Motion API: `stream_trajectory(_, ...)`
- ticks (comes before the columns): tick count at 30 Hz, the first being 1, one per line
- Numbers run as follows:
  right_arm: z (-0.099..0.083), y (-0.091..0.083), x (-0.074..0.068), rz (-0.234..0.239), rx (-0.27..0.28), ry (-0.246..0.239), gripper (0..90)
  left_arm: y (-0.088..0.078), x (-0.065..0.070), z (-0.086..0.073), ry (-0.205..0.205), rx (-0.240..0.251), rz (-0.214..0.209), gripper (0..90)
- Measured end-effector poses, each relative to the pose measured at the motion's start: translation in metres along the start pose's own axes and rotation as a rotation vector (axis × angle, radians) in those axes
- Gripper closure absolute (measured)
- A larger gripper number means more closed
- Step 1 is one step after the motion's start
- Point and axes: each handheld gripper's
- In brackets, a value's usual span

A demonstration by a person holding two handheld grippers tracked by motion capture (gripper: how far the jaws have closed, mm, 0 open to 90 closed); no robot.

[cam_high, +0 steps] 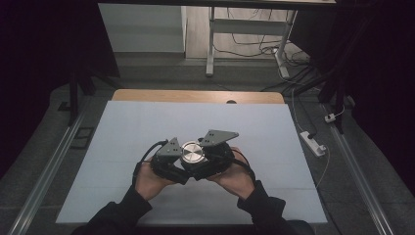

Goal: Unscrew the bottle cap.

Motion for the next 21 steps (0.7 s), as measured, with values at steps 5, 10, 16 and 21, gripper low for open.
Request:
stream_trajectory(5, -0.002, 0.0, 0.003, 0.027, 0.011, 0.004, 17.9, 0.0, 0.001, 0.002, 0.027, -0.001, -0.035, 15.4)
stream_trajectory(10, -0.002, -0.005, 0.009, 0.179, -0.013, -0.071, 18.2, -0.004, -0.004, -0.002, 0.084, 0.041, -0.192, 15.4)
stream_trajectory(16, -0.005, -0.01, 0.021, 0.391, -0.025, -0.098, 17.8, -0.002, -0.002, -0.003, 0.128, 0.069, -0.304, 15.3)
stream_trajectory(21, -0.003, -0.011, 0.022, 0.318, -0.02, -0.04, 1.8, -0.001, -0.002, -0.003, 0.099, 0.065, -0.242, 15.4)
Point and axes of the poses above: each handheld gripper's, and its own axes: y roughly forward along the jaws, z roughly out of its top, x roughly to its right, and after that the axes turned 7 degrees about y, right-handed
